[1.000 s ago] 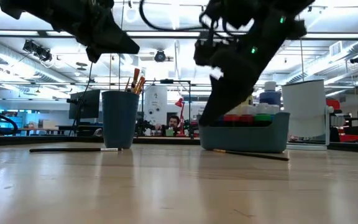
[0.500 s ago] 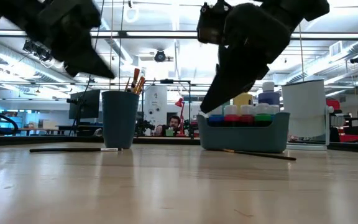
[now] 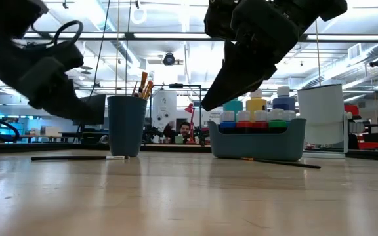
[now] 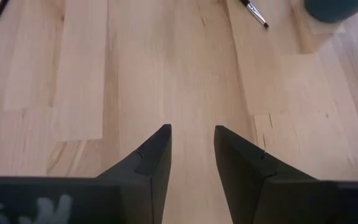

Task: Pick & Place Paint Supplies
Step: Put the silver paintbrush into the blue cup

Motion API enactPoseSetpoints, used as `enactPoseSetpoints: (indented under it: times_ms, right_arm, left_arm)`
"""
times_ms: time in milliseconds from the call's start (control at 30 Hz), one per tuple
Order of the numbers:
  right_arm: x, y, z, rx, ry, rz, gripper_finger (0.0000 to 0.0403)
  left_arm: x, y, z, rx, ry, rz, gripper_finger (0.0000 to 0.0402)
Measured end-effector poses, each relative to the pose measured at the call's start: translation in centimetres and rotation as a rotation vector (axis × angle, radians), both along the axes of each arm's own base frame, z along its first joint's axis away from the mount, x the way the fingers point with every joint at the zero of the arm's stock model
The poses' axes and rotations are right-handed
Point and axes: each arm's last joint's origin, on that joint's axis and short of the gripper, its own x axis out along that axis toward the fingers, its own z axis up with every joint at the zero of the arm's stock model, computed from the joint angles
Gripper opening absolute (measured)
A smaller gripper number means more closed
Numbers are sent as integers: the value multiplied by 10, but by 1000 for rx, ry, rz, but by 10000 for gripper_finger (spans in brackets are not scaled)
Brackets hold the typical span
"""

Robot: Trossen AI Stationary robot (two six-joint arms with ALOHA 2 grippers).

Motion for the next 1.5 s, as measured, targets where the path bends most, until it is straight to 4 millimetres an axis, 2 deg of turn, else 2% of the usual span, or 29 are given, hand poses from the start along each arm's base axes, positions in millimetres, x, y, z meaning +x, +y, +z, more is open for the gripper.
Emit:
enactPoseSetpoints:
  times_ms: [233, 600, 733, 867, 1100, 1167, 1367, 1500]
  right_arm:
    - [1, -1, 1, -4, -11, -4, 123]
    - [5, -2, 4, -15, -69, -16, 123]
    - [11, -5, 10, -30, -147, -43, 123]
    - [21, -17, 21, -149, -281, -108, 123]
    - [36, -46, 40, -276, -442, -78, 123]
    - [37, -53, 41, -264, -454, -70, 123]
    - [37, -58, 37, -265, -414, -68, 123]
    - [37, -59, 36, -270, -403, -67, 123]
  left_arm:
    - [0, 0, -25, 32, -56, -47, 113]
    - [11, -5, -56, 46, 41, -28, 117]
    - [11, -4, -60, 4, 27, 22, 116]
    - [11, -4, -61, -11, 25, 38, 105]
    - [10, -3, -62, -18, 25, 50, 32]
    - [10, -3, -62, -27, 22, 54, 16]
    - [10, -3, -62, -52, 5, 81, 28]
    - [11, -4, -61, -48, -15, 81, 18]
